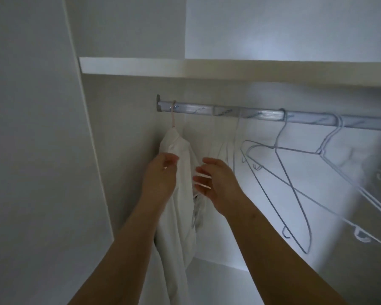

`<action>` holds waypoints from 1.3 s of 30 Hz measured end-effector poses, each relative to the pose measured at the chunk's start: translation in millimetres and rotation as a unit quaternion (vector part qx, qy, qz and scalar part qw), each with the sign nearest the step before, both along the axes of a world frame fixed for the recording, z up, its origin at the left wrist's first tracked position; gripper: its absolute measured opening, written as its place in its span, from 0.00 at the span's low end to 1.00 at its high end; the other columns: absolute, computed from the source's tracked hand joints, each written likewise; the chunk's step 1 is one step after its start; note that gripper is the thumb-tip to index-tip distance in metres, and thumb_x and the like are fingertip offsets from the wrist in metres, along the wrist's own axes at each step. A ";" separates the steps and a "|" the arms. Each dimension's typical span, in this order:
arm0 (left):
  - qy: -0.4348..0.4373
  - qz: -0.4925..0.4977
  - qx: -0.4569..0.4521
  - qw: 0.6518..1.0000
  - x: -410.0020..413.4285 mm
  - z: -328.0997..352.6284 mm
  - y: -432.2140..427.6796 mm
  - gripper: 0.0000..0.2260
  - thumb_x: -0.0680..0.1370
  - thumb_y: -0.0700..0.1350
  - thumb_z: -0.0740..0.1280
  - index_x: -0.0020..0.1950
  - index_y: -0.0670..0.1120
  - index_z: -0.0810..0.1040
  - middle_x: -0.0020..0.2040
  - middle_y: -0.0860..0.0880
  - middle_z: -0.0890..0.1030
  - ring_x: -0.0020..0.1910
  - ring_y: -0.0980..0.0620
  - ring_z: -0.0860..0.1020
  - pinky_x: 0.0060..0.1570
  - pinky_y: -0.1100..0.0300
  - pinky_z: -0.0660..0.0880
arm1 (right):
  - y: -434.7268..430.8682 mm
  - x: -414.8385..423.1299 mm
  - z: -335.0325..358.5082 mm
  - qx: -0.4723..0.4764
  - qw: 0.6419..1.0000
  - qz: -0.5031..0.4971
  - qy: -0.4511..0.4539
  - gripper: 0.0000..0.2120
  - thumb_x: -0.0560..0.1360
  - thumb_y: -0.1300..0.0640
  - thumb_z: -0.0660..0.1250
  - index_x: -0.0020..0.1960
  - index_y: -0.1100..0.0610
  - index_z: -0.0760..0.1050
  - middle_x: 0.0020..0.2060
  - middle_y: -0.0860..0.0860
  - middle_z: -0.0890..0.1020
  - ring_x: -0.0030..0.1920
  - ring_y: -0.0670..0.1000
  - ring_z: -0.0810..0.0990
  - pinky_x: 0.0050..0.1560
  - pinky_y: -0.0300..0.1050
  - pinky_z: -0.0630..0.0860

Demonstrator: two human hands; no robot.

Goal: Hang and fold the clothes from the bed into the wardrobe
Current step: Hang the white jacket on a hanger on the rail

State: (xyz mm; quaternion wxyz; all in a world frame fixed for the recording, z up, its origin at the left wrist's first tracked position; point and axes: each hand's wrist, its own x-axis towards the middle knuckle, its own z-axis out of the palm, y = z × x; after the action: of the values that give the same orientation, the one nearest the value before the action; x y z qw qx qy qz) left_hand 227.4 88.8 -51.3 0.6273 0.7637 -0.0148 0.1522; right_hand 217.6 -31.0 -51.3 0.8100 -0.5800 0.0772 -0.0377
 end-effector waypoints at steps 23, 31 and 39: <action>0.175 -0.605 0.140 0.764 -398.4 -124.4 -132.3 0.08 0.78 0.42 0.60 0.42 0.52 0.75 0.44 0.52 0.80 0.41 0.54 0.79 0.44 0.56 0.74 | -25.7 -498.1 -140.9 0.101 0.775 -0.609 0.135 0.06 0.79 0.60 0.58 0.47 0.54 0.72 0.45 0.54 0.78 0.40 0.52 0.78 0.42 0.44 0.76; 0.217 -0.751 0.218 0.585 -653.9 -172.3 -122.4 0.06 0.78 0.44 0.61 0.44 0.51 0.75 0.45 0.51 0.80 0.42 0.53 0.79 0.41 0.58 0.73 | 32.2 -761.1 -175.5 0.148 0.603 -0.767 0.161 0.07 0.78 0.63 0.58 0.47 0.55 0.73 0.40 0.51 0.77 0.35 0.50 0.76 0.36 0.42 0.73; 0.226 -0.837 0.282 0.410 -879.3 -204.9 -73.3 0.08 0.78 0.41 0.61 0.40 0.49 0.72 0.37 0.51 0.76 0.31 0.56 0.74 0.31 0.64 0.65 | 144.6 -967.2 -209.5 0.204 0.419 -0.864 0.191 0.07 0.78 0.61 0.58 0.45 0.54 0.73 0.39 0.52 0.77 0.34 0.50 0.75 0.34 0.42 0.71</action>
State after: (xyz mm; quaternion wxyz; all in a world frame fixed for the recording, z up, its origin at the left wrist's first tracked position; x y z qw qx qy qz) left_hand -651.9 15.6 -256.2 0.1732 0.5120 -0.5464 -0.6398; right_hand -749.6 113.6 -260.9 0.4108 -0.0181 0.6955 -0.5892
